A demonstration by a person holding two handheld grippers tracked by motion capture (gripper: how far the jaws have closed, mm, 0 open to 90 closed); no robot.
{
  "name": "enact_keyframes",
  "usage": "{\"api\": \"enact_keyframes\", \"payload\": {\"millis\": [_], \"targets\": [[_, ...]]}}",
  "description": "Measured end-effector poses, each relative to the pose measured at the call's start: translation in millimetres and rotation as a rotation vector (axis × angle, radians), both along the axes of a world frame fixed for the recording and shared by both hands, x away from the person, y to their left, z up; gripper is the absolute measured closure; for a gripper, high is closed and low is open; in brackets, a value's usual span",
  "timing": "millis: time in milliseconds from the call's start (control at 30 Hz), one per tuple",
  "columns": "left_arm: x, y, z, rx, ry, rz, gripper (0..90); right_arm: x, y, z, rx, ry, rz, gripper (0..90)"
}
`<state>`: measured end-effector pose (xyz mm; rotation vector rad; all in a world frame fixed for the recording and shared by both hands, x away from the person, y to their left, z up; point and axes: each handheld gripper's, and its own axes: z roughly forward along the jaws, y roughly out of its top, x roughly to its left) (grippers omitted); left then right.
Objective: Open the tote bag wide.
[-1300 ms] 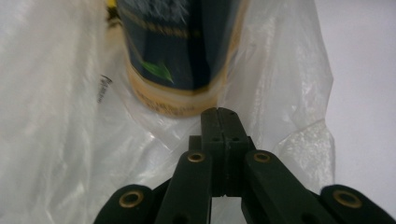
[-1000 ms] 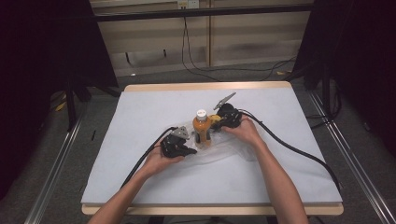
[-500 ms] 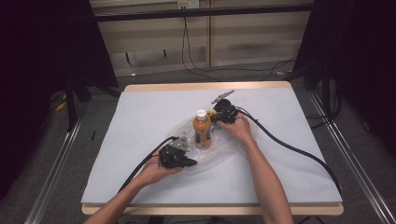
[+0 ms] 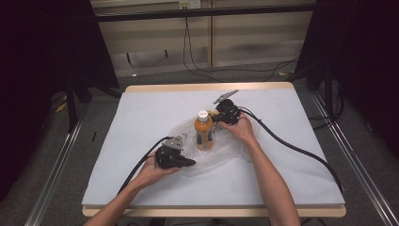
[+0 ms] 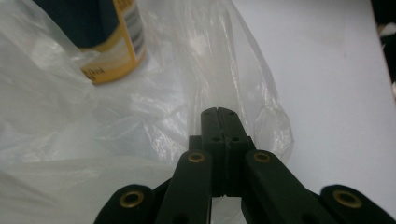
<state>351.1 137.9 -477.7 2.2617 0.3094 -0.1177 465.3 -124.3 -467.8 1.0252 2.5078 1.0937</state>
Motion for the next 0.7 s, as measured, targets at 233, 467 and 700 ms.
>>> {"api": "enact_keyframes", "payload": {"millis": [233,467,700], "targets": [[8.0,13.2,11.4,-0.062,-0.037,0.092,90.0,-21.4,-16.6,27.0,0.037,-0.05,0.027,90.0],[14.9,23.9,15.8,-0.099,-0.062,0.184,90.0,-44.0,-38.0,37.2,0.09,-0.1,0.012,90.0],[22.5,32.4,15.9,-0.075,-0.091,0.268,90.0,-71.9,-61.7,41.3,0.133,-0.131,0.004,90.0]]}}
